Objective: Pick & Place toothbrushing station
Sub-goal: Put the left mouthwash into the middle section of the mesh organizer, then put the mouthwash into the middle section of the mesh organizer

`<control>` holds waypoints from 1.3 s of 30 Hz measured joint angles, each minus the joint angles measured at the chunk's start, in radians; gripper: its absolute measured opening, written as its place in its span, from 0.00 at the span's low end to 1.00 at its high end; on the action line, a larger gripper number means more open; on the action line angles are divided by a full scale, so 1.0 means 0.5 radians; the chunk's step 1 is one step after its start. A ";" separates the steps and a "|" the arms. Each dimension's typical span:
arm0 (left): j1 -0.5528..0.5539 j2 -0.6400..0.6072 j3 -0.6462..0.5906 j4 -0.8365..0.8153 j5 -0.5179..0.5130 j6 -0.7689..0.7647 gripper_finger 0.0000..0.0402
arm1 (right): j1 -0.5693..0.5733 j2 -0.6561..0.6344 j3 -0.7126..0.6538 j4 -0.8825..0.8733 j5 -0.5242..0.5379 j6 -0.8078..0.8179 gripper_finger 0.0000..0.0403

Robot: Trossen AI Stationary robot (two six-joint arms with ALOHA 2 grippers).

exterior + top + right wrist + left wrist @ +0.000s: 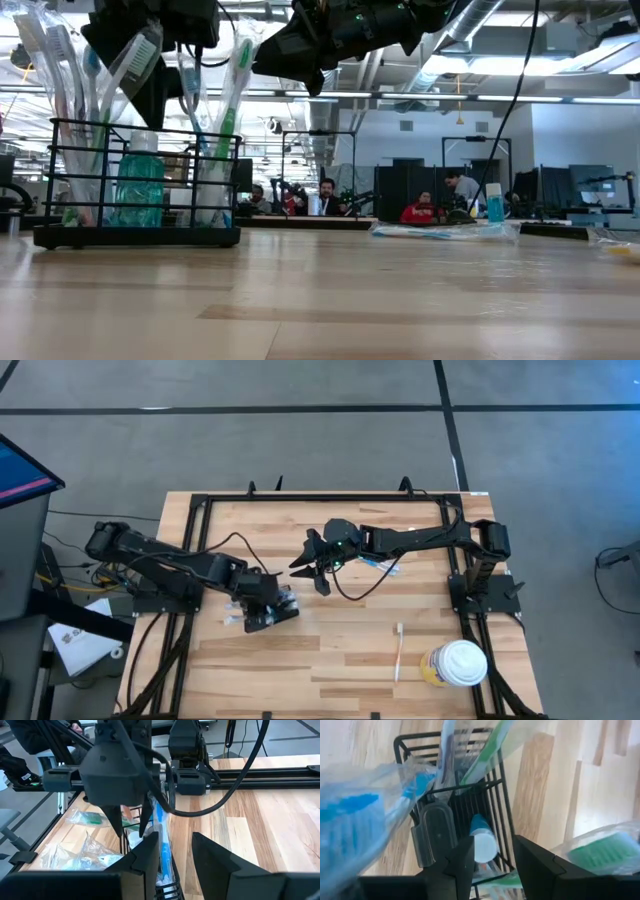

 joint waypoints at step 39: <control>0.003 -0.735 0.002 0.366 -0.717 0.101 0.33 | -0.173 -0.492 0.002 -1.105 0.017 0.053 0.27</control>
